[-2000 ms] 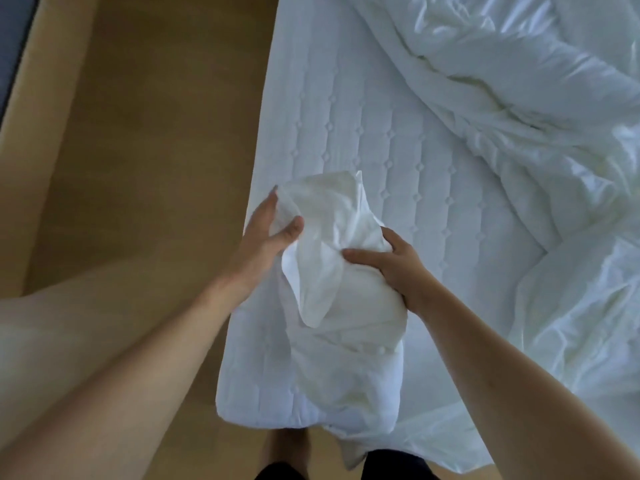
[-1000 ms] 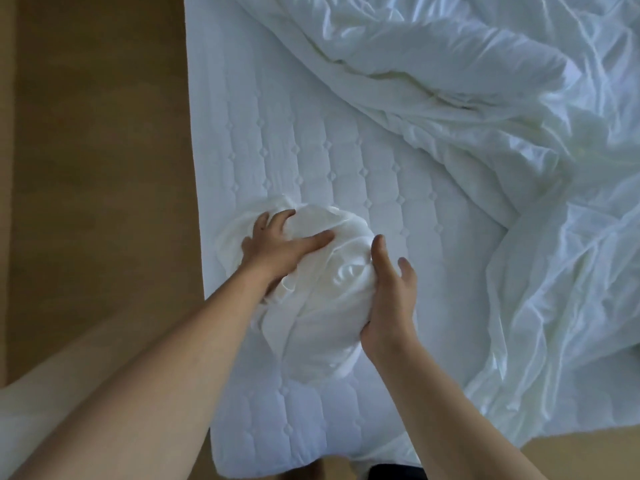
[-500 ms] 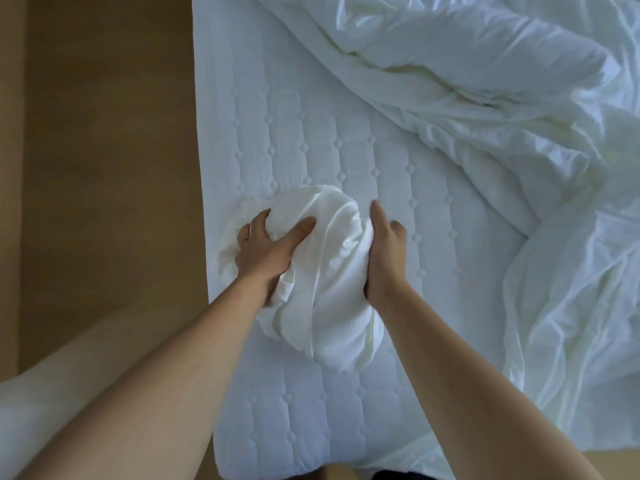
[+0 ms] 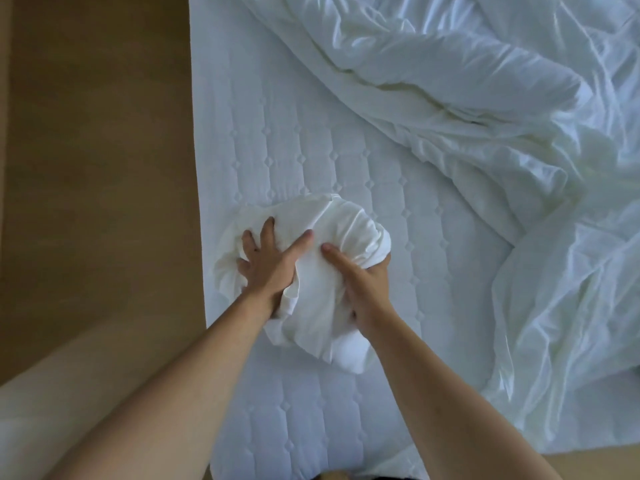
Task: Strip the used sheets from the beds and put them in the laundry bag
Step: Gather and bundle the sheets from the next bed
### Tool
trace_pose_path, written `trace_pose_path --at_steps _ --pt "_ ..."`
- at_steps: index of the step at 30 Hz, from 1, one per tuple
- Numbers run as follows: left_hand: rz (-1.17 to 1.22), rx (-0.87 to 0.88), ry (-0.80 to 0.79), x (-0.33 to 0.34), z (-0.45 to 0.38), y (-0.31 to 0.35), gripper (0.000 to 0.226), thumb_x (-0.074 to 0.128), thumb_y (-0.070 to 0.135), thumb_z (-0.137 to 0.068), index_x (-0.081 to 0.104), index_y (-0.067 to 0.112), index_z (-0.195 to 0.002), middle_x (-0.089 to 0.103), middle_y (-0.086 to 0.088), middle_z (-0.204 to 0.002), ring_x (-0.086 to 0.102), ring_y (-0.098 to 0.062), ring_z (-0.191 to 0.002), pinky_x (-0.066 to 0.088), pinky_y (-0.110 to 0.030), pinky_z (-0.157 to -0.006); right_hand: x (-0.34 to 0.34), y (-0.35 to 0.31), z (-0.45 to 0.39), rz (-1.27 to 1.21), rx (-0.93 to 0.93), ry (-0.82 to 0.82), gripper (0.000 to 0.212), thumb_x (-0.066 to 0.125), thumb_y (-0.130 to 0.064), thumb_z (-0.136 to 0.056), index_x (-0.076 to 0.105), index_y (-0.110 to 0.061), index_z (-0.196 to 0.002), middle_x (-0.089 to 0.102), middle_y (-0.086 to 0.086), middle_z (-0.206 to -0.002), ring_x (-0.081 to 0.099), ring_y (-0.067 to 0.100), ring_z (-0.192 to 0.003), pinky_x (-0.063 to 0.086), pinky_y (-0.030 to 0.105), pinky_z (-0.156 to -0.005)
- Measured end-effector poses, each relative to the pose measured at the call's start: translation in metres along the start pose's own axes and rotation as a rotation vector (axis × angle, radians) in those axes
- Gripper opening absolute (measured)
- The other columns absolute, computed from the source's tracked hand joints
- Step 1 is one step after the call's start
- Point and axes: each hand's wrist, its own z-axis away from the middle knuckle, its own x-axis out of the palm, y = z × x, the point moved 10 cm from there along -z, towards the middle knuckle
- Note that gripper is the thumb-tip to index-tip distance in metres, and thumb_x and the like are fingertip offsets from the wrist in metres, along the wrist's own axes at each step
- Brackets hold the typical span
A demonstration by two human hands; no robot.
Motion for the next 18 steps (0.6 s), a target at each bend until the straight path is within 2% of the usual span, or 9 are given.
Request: trace_pose_path --at_steps 2,4,6,7,8,10,13,15,18 --pt "0.155 0.06 -0.023 -0.011 -0.001 0.0 0.112 0.028 0.091 -0.066 0.028 0.03 -0.161 0.017 0.003 -0.17 0.011 -0.024 -0.158 0.01 -0.053 -0.127 -0.003 0.0 -0.009 -0.034 0.047 -0.026 0.096 0.1 -0.046 -0.053 0.051 -0.04 -0.136 0.071 -0.014 -0.121 0.071 0.011 -0.108 0.057 0.042 -0.099" --pt "0.243 0.019 0.101 -0.034 -0.004 -0.009 0.104 0.027 0.086 -0.075 0.03 0.026 -0.16 0.026 0.002 -0.168 0.021 -0.022 -0.155 0.019 -0.049 -0.126 -0.006 0.0 -0.012 -0.036 0.063 -0.039 0.094 0.101 -0.047 -0.052 0.055 -0.041 -0.134 0.073 -0.013 -0.12 0.072 0.013 -0.107 0.057 0.042 -0.098" --pt "0.029 -0.091 0.207 -0.051 -0.006 -0.023 0.085 0.035 0.076 -0.09 0.02 0.034 -0.162 0.014 0.0 -0.171 0.013 -0.026 -0.156 0.015 -0.057 -0.123 -0.009 0.002 -0.013 -0.044 0.062 -0.048 0.089 0.1 -0.045 -0.054 0.057 -0.04 -0.132 0.075 -0.011 -0.118 0.073 0.015 -0.106 0.058 0.043 -0.097" --pt "-0.02 -0.161 0.214 -0.053 -0.009 -0.033 0.087 0.042 0.079 -0.088 0.015 0.04 -0.161 0.008 0.001 -0.171 0.007 -0.028 -0.156 0.013 -0.061 -0.122 -0.01 0.002 -0.014 -0.054 0.058 -0.056 0.084 0.099 -0.042 -0.057 0.059 -0.038 -0.131 0.076 -0.01 -0.117 0.074 0.015 -0.105 0.059 0.044 -0.097" --pt "-0.002 -0.206 0.177 -0.05 -0.013 -0.041 0.094 0.047 0.085 -0.081 0.015 0.045 -0.16 0.009 0.002 -0.171 0.008 -0.029 -0.156 0.014 -0.063 -0.122 -0.012 0.0 -0.015 -0.062 0.052 -0.062 0.08 0.098 -0.04 -0.06 0.061 -0.037 -0.13 0.076 -0.008 -0.115 0.075 0.016 -0.104 0.059 0.045 -0.096" --pt "0.171 -0.195 0.067 -0.037 -0.021 -0.047 0.106 0.055 0.096 -0.064 0.029 0.048 -0.155 0.035 0.002 -0.163 0.033 -0.032 -0.149 0.029 -0.058 -0.119 -0.014 -0.001 -0.018 -0.07 0.047 -0.09 0.073 0.097 -0.037 -0.064 0.064 -0.034 -0.129 0.077 -0.006 -0.114 0.076 0.019 -0.103 0.059 0.047 -0.097" --pt "0.391 -0.124 -0.094 -0.016 -0.012 -0.035 0.104 0.076 0.088 -0.052 0.05 0.041 -0.142 0.067 0.008 -0.13 0.065 -0.023 -0.119 0.056 -0.043 -0.094 -0.021 0.001 -0.023 -0.073 0.066 -0.148 0.063 0.091 -0.034 -0.072 0.066 -0.031 -0.129 0.078 -0.001 -0.116 0.075 0.024 -0.106 0.058 0.05 -0.098" --pt "0.408 -0.063 -0.179 -0.003 -0.001 -0.021 0.106 0.088 0.077 -0.046 0.053 0.037 -0.138 0.071 0.007 -0.123 0.07 -0.019 -0.11 0.059 -0.039 -0.086 -0.026 0.003 -0.024 -0.088 0.118 -0.22 0.056 0.085 -0.034 -0.08 0.066 -0.028 -0.132 0.076 0.006 -0.12 0.074 0.029 -0.109 0.056 0.052 -0.1" --pt "0.356 -0.001 -0.262 0.015 0.015 -0.014 0.108 0.098 0.062 -0.041 0.054 0.036 -0.136 0.072 0.009 -0.121 0.07 -0.016 -0.111 0.059 -0.04 -0.091 -0.033 0.001 -0.016 -0.087 0.223 -0.342 0.059 0.08 -0.041 -0.083 0.064 -0.023 -0.137 0.073 0.014 -0.126 0.072 0.036 -0.113 0.055 0.054 -0.101"
